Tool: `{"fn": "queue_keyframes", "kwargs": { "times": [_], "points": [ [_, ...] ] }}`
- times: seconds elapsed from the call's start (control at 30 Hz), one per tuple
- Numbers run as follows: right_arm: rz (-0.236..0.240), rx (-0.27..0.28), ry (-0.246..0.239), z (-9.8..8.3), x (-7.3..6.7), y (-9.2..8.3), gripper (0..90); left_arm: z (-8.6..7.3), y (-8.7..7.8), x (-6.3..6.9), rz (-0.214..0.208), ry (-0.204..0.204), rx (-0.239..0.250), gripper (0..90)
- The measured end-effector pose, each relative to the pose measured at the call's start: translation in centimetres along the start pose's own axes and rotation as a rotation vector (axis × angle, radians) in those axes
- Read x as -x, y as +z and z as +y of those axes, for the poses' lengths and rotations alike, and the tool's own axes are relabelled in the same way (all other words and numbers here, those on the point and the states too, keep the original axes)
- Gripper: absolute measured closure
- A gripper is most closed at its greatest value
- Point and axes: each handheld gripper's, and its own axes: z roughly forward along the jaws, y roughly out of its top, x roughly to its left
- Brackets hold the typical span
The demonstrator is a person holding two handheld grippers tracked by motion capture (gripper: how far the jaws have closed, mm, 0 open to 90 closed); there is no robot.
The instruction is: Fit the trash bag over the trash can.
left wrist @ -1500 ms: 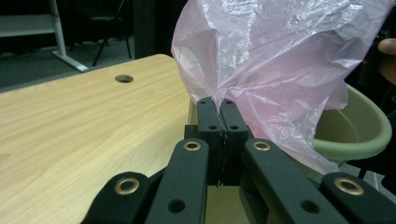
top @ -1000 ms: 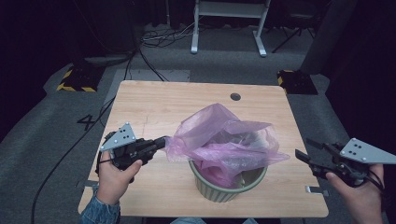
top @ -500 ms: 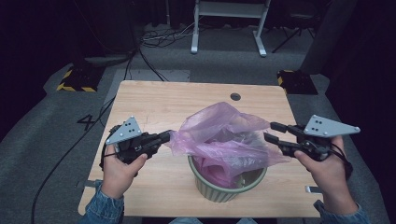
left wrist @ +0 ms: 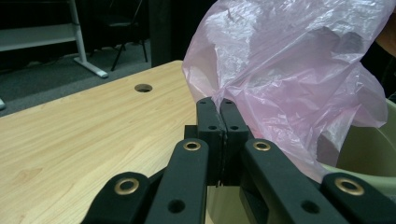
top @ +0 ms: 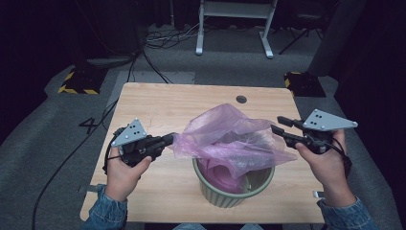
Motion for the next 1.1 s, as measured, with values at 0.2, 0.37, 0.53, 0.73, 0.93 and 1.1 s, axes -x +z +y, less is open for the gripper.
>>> {"fn": "queue_keyframes", "kwargs": {
  "times": [0.2, 0.37, 0.53, 0.73, 0.93, 1.1],
  "points": [
    [0.032, 0.011, 0.045, -0.4, 1.2, 1.5, 35.3, 0.0, 0.3, 0.0, -0.004, 0.002, -0.008, 89.6],
    [0.187, 0.043, 0.034, -0.1, 0.5, 2.2, 65.7, 0.1, 0.5, 0.2, -0.021, 0.014, -0.005, 89.7],
    [0.188, 0.026, -0.017, 0.8, 0.2, 1.9, 90.0, 0.4, 0.4, 0.3, -0.022, 0.018, -0.002, 89.7],
    [0.104, -0.033, 0.009, 0.9, 1.4, 2.0, 90.0, 0.1, 0.5, -0.6, -0.015, -0.005, -0.002, 89.7],
    [0.041, -0.118, 0.060, -0.7, 3.2, 1.7, 90.0, -0.2, 0.4, -1.4, -0.006, -0.018, -0.019, 89.7],
    [0.015, -0.181, 0.084, -2.2, 4.1, 2.2, 90.0, -1.1, 0.6, -2.6, 0.011, -0.059, -0.034, 89.7]
  ]
}}
